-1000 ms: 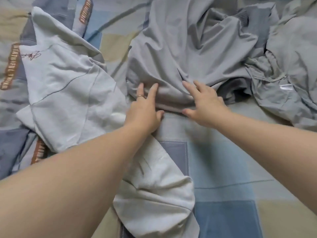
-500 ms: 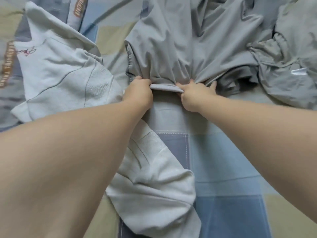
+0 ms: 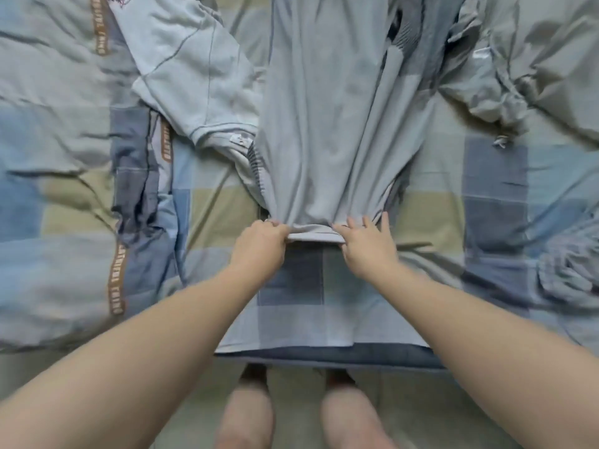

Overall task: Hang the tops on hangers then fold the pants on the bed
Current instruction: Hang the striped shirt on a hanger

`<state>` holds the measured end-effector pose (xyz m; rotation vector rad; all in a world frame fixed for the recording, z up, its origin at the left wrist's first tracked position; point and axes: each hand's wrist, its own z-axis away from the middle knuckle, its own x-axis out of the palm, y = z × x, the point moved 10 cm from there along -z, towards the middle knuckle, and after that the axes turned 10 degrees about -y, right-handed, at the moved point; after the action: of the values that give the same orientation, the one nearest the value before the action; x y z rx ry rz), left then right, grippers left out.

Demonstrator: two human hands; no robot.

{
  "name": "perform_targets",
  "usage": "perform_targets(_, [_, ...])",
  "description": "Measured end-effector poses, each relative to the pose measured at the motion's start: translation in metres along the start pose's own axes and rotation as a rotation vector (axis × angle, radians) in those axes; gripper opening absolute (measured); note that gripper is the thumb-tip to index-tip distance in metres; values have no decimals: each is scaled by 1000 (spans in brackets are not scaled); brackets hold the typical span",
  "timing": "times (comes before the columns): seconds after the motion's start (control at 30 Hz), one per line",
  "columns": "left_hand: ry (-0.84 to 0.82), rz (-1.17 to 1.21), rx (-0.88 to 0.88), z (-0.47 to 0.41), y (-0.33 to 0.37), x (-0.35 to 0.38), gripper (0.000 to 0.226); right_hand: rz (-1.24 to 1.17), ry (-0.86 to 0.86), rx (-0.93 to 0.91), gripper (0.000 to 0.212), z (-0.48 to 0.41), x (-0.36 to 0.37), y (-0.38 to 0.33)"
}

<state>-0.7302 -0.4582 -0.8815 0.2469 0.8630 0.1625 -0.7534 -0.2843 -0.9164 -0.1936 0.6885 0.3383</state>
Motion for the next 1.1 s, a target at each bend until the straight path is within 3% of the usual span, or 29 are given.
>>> perform_targets(0.2, [-228, 182, -145, 121, -2, 88, 31, -70, -107, -49, 53, 109, 95, -55])
perform_targets(0.33, [-351, 259, -216, 175, -3, 129, 27, -77, -246, -69, 50, 153, 138, -79])
perform_targets(0.47, [-510, 217, -234, 194, -4, 147, 28, -86, -388, -139, 35, 168, 148, -91])
perform_targets(0.6, [-483, 188, -243, 179, -5, 130, 43, -327, -555, -127, 33, 156, 131, -81])
perform_targets(0.87, [-12, 154, -164, 51, -19, 18, 46, -519, -52, -72, 46, 48, -24, -22])
perform_targets(1.1, [219, -16, -82, -104, -41, -68, 56, -394, 248, -87, 60, -80, -135, 15])
